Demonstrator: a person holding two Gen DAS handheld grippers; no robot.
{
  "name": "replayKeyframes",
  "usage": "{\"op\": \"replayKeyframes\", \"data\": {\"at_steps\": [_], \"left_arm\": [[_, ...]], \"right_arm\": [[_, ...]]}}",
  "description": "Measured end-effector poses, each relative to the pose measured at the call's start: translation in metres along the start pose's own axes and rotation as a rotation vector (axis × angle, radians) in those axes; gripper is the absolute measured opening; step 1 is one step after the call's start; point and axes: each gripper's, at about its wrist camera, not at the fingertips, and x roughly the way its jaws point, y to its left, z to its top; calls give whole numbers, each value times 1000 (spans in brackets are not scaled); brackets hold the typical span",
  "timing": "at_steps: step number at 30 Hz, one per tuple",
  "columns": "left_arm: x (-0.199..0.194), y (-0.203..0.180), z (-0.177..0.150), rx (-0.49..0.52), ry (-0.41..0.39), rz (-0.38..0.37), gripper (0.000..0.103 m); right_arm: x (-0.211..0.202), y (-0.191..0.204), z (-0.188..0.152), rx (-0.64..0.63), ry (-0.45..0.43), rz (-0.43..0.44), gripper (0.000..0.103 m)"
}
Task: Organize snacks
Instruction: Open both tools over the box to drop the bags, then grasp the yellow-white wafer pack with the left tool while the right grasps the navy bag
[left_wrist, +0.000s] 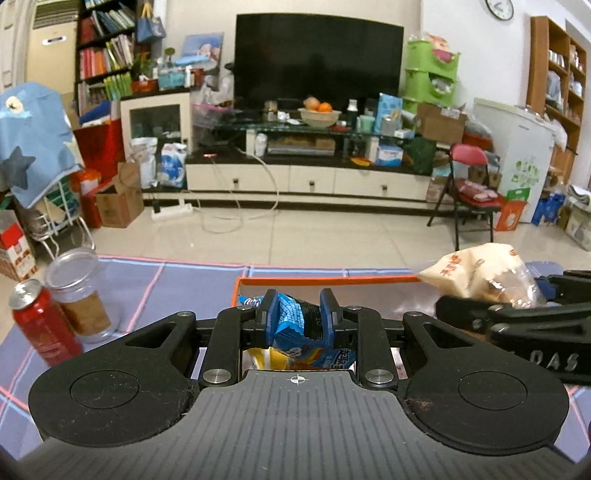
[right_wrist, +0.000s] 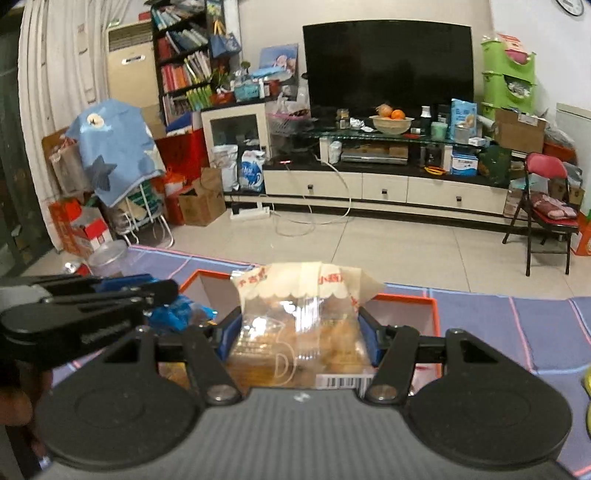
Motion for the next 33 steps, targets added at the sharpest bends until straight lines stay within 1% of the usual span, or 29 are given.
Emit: {"op": "replayKeyframes", "data": {"at_steps": [1, 2, 4, 6, 8, 9, 10, 11, 12, 14, 15, 16, 18, 20, 23, 24, 27, 29, 31, 33], "left_arm": [[6, 1, 0, -2, 2, 2, 1], [9, 1, 1, 2, 9, 3, 7], [5, 4, 2, 5, -2, 5, 32], [-10, 10, 3, -3, -32, 8, 43], [-33, 20, -2, -33, -52, 5, 48], [-45, 25, -6, -56, -56, 4, 53], [-58, 32, -14, -81, -60, 11, 60], [-72, 38, -23, -112, -63, 30, 64], [-83, 41, -33, -132, -62, 46, 70], [-100, 45, -56, -156, -41, 68, 70], [-105, 46, -66, -165, -26, 78, 70], [-109, 43, -78, -167, -2, 84, 70], [-114, 38, -99, -149, 37, 80, 70], [-115, 32, -120, -141, 74, 85, 71], [-108, 27, -138, -128, 141, 73, 71], [-108, 26, -141, -122, 149, 69, 71], [-105, 30, -142, -133, 147, 64, 71], [-101, 31, -140, -144, 150, 47, 71], [-98, 33, -137, -138, 157, 38, 71], [-97, 32, -138, -125, 162, 30, 71]], "right_arm": [[7, 2, 1, -4, 3, -5, 63], [12, 2, 1, -6, 6, -12, 65], [20, 1, 4, 0, 23, -19, 67], [10, -2, 5, 14, -6, -18, 67], [-12, -5, 4, 34, -43, -13, 69], [-30, -7, 0, 47, -70, -4, 72], [-48, -8, -6, 52, -96, 1, 72], [-69, -9, -18, 45, -121, -5, 73], [-84, -10, -31, 37, -132, -21, 77], [-106, -11, -67, 35, -128, -59, 78], [-109, -11, -86, 29, -104, -56, 78], [-109, -11, -108, 5, -63, -41, 78], [-96, -7, -139, -64, 35, -42, 78], [-81, -3, -158, -134, 98, -20, 78], [-64, -1, -172, -203, 125, 31, 82], [-57, -1, -174, -217, 144, 38, 83], [-40, -5, -178, -205, 191, 62, 83], [-32, -5, -176, -186, 189, 77, 84], [-23, -3, -174, -192, 196, 68, 85], [-15, 1, -175, -198, 226, 72, 87]]}}
